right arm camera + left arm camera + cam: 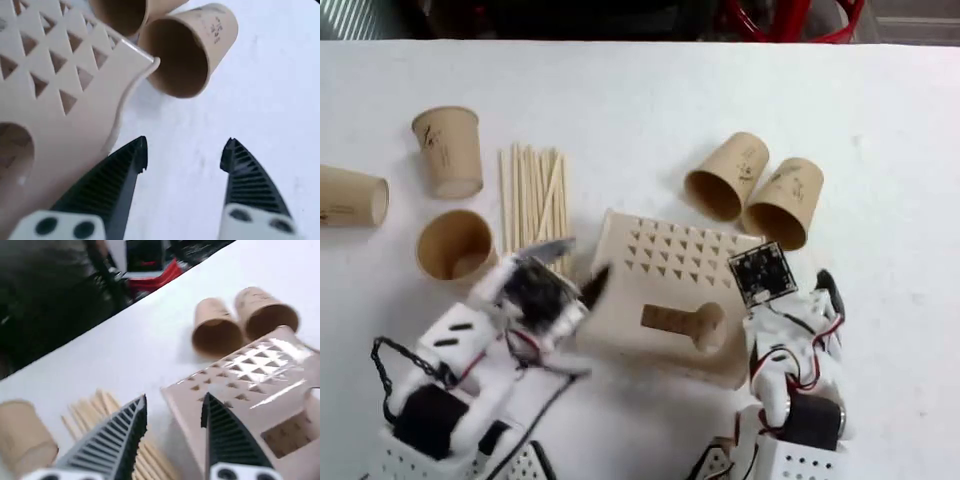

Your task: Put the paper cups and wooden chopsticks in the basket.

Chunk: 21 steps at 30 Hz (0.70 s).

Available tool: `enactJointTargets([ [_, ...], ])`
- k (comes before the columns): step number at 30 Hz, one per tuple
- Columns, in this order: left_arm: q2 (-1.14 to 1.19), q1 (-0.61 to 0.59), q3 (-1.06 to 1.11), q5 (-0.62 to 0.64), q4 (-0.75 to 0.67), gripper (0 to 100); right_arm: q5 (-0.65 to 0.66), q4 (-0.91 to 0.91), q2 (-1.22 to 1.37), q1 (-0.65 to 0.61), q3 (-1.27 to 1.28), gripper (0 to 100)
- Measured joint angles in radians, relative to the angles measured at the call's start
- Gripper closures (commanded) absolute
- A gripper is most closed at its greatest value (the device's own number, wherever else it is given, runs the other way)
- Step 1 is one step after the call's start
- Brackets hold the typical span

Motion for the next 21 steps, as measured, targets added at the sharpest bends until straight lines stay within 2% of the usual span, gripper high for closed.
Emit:
enactJointTargets([
  [4, 0.012, -0.149, 0.107, 0.021, -0.069, 81, 0.012, 0.035, 0.000, 0.100, 0.000, 73.3],
  [7, 0.012, -0.190, 0.147, 0.021, -0.101, 81, 0.015, 0.060, 0.002, 0.157, 0.000, 73.3],
  [10, 0.012, -0.196, 0.155, 0.020, -0.109, 81, 0.015, 0.066, 0.049, 0.138, 0.000, 73.3],
  [16, 0.012, -0.206, 0.163, 0.020, -0.110, 81, 0.015, 0.000, 0.247, 0.017, 0.000, 73.3],
  [21, 0.012, -0.206, 0.176, 0.020, -0.120, 81, 0.015, -0.114, 0.448, 0.014, -0.028, 73.3],
])
